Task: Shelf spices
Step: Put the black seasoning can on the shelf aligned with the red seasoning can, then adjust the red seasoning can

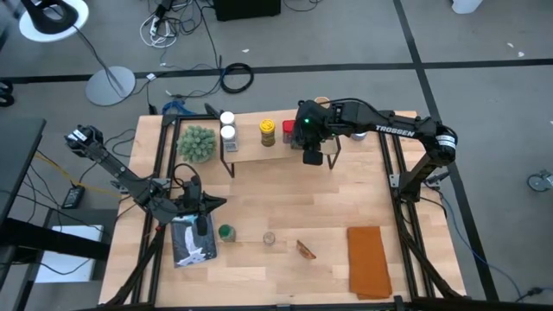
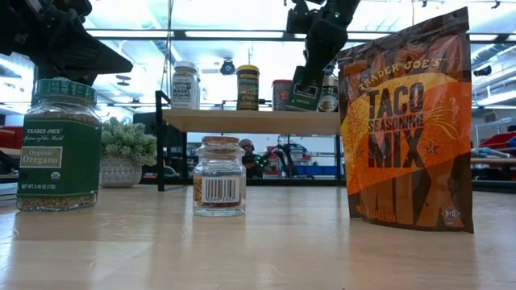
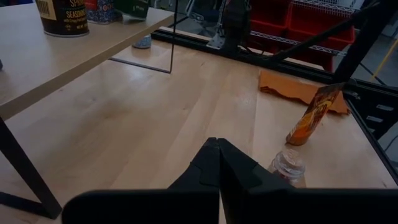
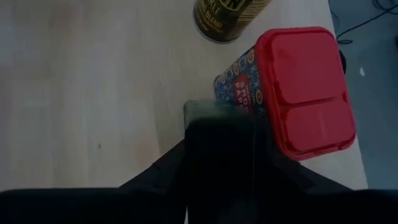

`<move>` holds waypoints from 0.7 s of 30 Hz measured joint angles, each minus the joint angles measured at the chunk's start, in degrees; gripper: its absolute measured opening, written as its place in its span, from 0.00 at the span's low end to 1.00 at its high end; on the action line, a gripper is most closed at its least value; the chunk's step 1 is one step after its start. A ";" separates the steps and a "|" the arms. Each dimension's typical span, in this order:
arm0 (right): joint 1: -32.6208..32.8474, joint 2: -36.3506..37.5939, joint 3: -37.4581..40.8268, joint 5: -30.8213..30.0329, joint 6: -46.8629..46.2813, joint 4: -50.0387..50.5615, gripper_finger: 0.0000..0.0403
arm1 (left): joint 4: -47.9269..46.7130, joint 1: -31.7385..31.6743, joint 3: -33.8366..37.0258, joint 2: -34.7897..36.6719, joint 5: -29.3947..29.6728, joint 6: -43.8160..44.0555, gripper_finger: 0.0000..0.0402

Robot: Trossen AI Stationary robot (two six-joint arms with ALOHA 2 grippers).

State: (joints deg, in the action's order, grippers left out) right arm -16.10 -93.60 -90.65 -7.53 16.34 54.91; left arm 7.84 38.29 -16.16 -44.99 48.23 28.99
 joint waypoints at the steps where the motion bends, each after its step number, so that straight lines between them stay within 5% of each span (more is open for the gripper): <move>1: 0.00 0.00 0.00 -0.04 -0.16 -0.06 0.39 | -0.01 0.01 0.00 0.00 0.00 0.00 0.00; 21: 1.38 4.03 0.00 -4.00 -0.25 -0.03 0.61 | 0.04 -0.01 0.00 0.00 -0.02 0.04 0.00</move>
State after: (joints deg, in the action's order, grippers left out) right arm -14.72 -89.57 -90.65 -11.53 16.10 54.88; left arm 7.88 38.28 -16.16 -44.99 48.21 29.03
